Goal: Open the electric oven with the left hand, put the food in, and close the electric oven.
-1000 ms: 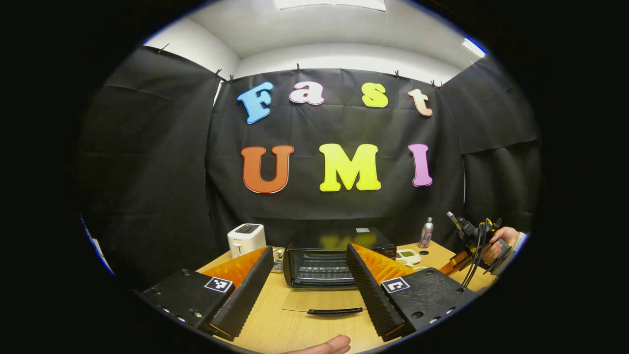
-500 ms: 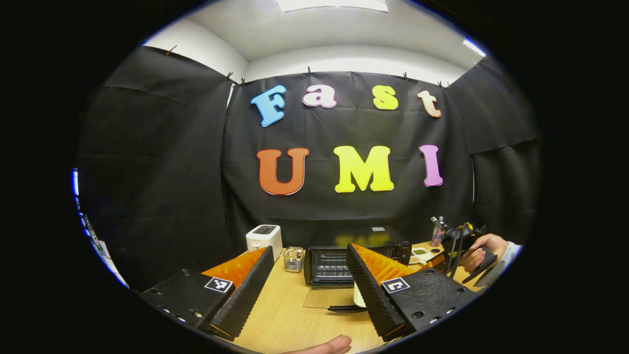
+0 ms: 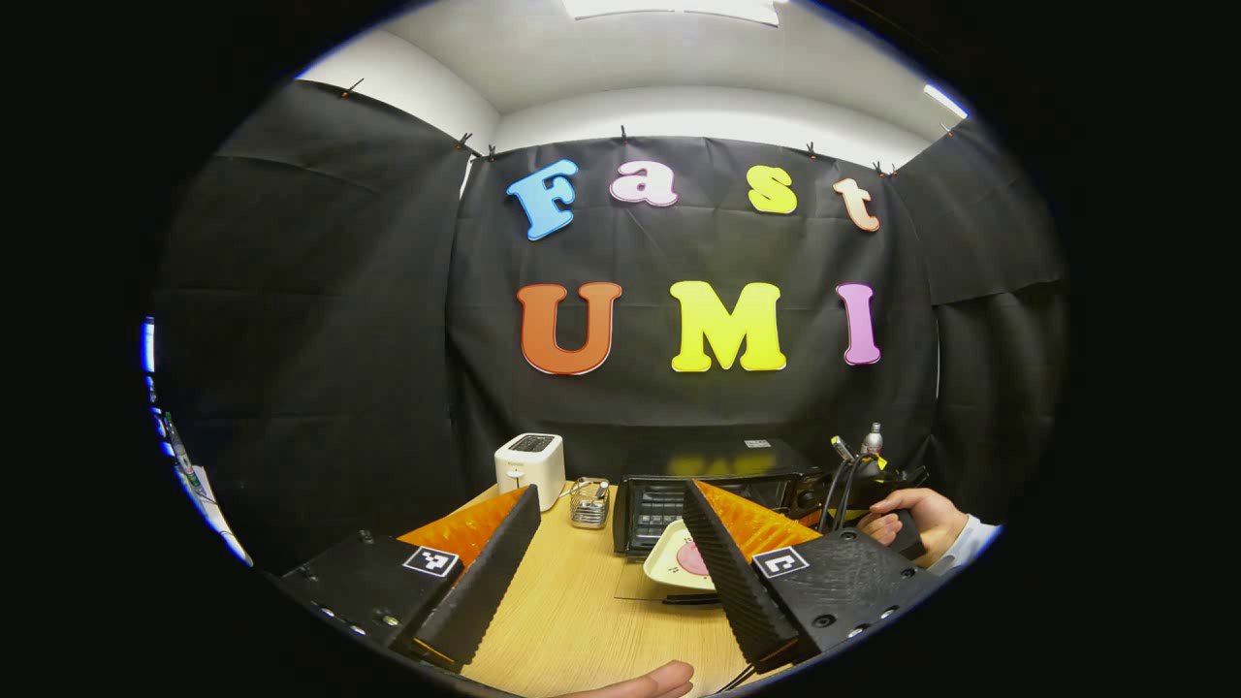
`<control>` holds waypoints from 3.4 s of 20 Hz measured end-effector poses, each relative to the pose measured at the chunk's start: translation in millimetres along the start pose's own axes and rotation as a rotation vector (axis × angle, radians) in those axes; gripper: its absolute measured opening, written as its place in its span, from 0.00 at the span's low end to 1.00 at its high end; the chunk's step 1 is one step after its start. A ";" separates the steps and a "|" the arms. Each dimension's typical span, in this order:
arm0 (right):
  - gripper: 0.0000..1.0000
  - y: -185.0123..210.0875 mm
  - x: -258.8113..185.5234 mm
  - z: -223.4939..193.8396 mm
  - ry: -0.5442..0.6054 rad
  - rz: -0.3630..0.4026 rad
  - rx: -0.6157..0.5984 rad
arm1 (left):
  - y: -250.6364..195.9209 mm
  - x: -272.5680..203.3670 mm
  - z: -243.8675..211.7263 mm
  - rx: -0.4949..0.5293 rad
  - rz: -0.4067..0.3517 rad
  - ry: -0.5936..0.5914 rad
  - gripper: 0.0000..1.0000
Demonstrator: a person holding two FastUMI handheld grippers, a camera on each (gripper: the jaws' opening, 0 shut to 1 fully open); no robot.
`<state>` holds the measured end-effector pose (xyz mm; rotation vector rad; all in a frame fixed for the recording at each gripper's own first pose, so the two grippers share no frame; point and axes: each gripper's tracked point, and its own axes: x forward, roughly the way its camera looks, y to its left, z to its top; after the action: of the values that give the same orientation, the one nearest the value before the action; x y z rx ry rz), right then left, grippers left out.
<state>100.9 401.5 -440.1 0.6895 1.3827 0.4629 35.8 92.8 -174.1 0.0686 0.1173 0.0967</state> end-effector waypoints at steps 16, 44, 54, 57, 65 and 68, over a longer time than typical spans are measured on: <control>0.07 27.4 56.3 95.7 -0.521 0.093 0.393 | 73.3 -0.5 -37.9 0.002 0.095 0.075 0.94; 0.60 8.5 25.4 77.4 -0.720 0.057 0.077 | 62.7 10.9 -67.7 -0.015 0.025 0.125 0.94; 0.85 31.2 -134.2 52.6 -0.912 -0.047 -0.405 | -3.3 26.1 -103.0 -0.041 -0.109 0.205 0.93; 0.93 29.3 -204.3 60.7 -1.019 -0.090 -0.513 | -35.4 30.5 -121.7 -0.027 -0.157 0.250 0.94; 1.00 5.4 -360.1 51.0 -1.198 -0.152 -0.644 | -120.5 39.7 -182.6 0.041 -0.270 0.418 0.94; 0.94 1.0 -413.6 31.7 -1.258 -0.143 -0.650 | -122.4 39.8 -208.2 0.061 -0.231 0.494 0.95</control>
<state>70.8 120.2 -136.6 0.2136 0.0558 0.2373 61.4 -11.7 -394.0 0.0910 0.6198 -0.1235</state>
